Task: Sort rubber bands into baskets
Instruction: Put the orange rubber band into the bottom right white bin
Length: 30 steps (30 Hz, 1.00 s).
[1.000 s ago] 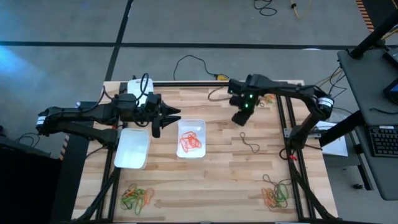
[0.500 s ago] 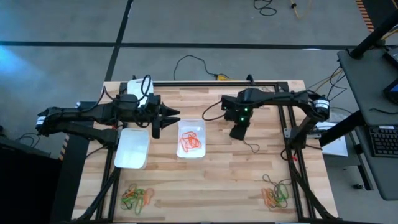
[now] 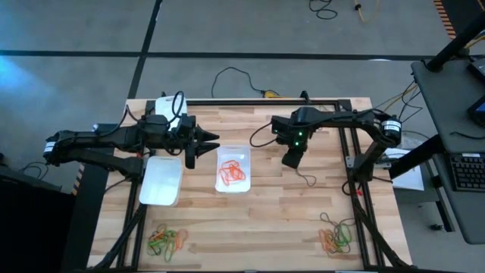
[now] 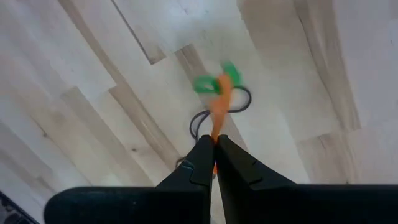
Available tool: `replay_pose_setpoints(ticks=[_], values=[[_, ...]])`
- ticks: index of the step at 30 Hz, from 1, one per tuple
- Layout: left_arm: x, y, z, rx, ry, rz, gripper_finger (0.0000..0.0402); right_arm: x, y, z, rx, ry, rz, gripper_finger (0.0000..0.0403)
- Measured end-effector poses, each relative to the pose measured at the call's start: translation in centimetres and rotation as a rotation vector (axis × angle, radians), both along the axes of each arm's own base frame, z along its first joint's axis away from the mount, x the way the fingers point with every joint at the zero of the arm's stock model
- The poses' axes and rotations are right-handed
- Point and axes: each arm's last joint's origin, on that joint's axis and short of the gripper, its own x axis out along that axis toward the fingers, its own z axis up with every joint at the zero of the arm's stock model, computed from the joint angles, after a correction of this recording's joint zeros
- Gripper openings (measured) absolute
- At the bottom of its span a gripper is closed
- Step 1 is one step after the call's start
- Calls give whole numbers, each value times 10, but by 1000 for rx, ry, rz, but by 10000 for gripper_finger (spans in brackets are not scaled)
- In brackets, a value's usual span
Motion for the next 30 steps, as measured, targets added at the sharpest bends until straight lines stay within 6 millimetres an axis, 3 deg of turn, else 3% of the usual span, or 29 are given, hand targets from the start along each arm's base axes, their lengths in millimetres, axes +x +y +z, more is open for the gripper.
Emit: replay_pose_setpoints(ticks=[5, 13, 21, 30], values=[[8, 1, -7, 32, 39, -5, 154, -2, 3, 5, 2, -16, 4, 9], [54, 3, -50, 69, 233, -31, 154, -16, 17, 42, -46, -172, 32, 9], [117, 10, -61, 223, 319, -33, 154, -34, 23, 72, -112, -348, -29, 9], [201, 16, -72, 318, 350, -66, 165, -65, 32, 57, -128, -374, -63, 9]])
